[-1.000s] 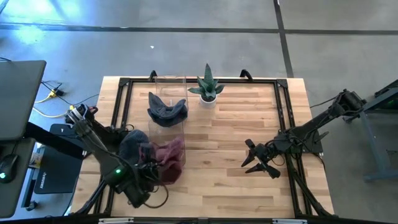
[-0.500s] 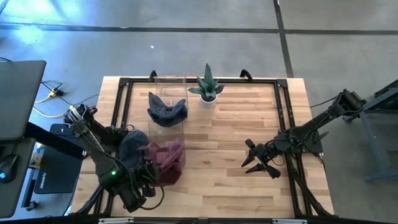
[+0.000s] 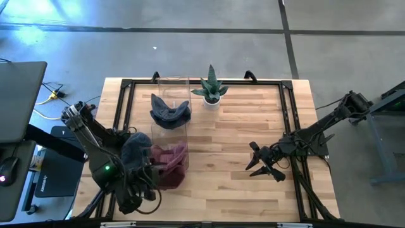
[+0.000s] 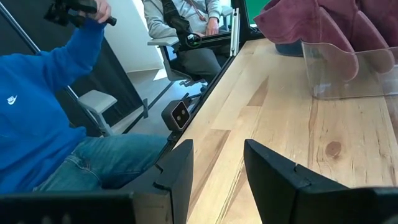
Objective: Pick & Place hat
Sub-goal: Put the red cap into the bottom transparent bin
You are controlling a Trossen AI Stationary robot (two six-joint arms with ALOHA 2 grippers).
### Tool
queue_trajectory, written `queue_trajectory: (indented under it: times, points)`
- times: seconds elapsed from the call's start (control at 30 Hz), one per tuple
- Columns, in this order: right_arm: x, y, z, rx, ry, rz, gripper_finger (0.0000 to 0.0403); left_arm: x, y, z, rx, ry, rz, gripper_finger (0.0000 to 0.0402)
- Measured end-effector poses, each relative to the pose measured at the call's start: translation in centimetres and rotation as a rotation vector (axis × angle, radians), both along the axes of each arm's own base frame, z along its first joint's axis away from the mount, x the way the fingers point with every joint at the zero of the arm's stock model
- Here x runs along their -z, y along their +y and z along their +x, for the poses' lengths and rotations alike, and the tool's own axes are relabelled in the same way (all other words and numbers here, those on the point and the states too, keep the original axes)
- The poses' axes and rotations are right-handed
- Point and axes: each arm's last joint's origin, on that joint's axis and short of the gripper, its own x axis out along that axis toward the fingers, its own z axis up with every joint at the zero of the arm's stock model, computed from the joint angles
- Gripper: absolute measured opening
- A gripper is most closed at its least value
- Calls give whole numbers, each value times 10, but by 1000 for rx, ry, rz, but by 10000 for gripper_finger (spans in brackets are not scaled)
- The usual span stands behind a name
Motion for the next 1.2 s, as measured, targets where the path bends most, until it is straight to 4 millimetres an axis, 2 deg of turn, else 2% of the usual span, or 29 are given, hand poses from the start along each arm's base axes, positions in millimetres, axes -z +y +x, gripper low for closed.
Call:
queue_trajectory:
  times: [0.13,0.27,0.33,0.5,0.6,0.8,0.9,1.0,1.13,1.2]
  points:
    - [0,0,0,0,0,0,138,-1,21,7,-106,-15,104,121]
    - [0,0,0,4,0,-1,138,5,48,23,-250,46,86,33]
    - [0,0,0,4,0,-1,138,15,58,37,-269,99,59,10]
    - [0,0,0,1,0,-1,138,38,59,64,-57,227,-88,16]
    - [0,0,0,1,0,-1,138,46,55,65,51,301,-177,3]
    - [0,0,0,0,1,0,138,49,52,65,54,327,-247,1]
    - [0,0,0,2,1,-1,138,45,54,62,57,320,-260,1]
    - [0,0,0,4,0,-1,138,32,57,56,52,307,-274,1]
    - [0,0,0,4,0,-1,138,16,62,50,-12,318,-284,1]
    - [0,0,0,6,0,-2,138,16,64,46,-59,352,-298,1]
